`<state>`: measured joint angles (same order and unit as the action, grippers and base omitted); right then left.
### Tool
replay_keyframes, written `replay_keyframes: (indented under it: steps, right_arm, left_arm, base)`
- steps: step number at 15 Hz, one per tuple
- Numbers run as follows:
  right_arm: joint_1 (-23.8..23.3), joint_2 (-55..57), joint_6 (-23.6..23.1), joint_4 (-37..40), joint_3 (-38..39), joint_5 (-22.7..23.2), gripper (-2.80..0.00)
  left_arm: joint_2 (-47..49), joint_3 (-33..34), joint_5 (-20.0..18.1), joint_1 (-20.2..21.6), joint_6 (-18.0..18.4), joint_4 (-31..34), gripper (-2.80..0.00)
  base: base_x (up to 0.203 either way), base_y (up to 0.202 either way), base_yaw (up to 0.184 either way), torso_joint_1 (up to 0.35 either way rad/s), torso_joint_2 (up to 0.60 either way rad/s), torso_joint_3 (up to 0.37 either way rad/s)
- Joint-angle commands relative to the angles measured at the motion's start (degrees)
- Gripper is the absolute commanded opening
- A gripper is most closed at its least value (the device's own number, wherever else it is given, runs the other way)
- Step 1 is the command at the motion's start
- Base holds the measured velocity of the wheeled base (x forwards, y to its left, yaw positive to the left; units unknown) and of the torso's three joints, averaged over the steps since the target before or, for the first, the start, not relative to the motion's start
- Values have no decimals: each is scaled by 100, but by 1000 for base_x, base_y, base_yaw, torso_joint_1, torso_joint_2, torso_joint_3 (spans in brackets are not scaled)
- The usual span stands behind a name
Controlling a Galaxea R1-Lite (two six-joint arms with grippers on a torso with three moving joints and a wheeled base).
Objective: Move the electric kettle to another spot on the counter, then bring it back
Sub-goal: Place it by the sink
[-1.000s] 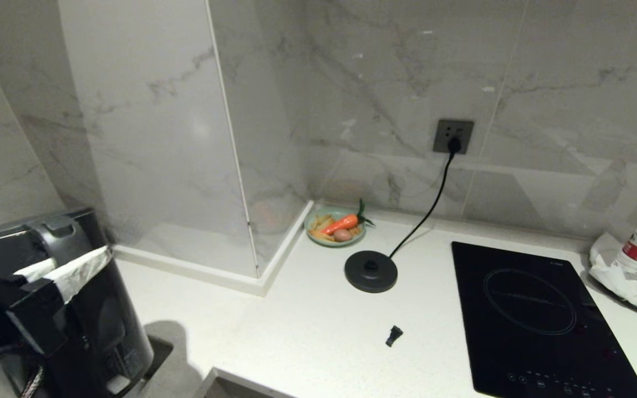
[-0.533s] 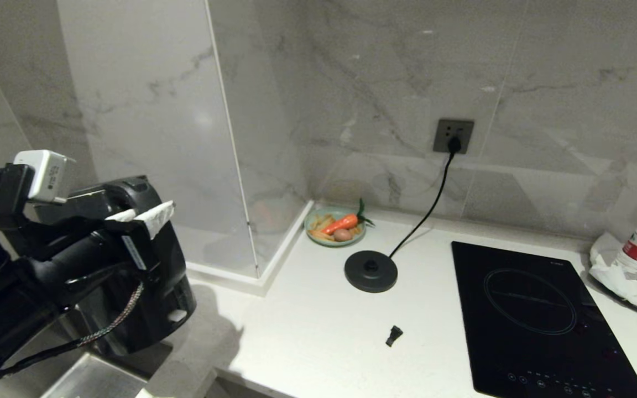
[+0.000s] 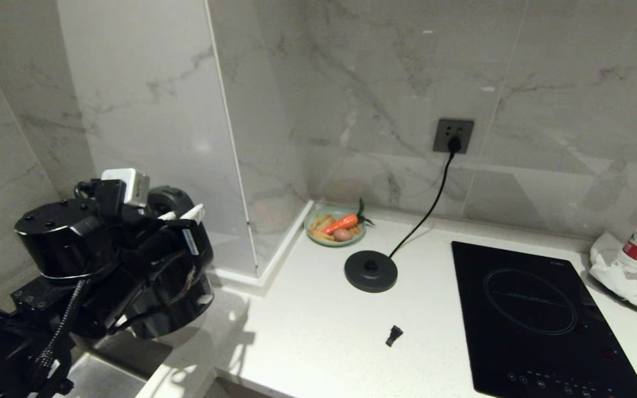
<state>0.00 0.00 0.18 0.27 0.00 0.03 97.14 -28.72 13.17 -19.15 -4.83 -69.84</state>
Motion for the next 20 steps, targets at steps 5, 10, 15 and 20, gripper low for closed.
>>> replay_keyframes:
  steps: [5, 10, 15, 20]
  right_arm:
    - [0, 0, -1, 0, 0, -1, -280]
    - [0, 0, -1, 0, 0, -1, -280]
    - [0, 0, -1, 0, 0, 2, -280]
    - [0, 0, -1, 0, 0, -3, -280]
  left_arm:
    - [1640, -58, 606, 10, 69, -1268, -280]
    - [2391, 168, 896, 186, 115, -1781, -280]
    - [2389, 569, 960, 140, 26, -1782, -280]
    - [2420, 541, 969, -98, 6, -1782, -280]
  base:
    - [0, 0, 0, 0, 0, 0]
    - [0, 0, 0, 0, 0, 0]
    - [0, 0, 0, 0, 0, 0]
    - [0, 0, 0, 0, 0, 0]
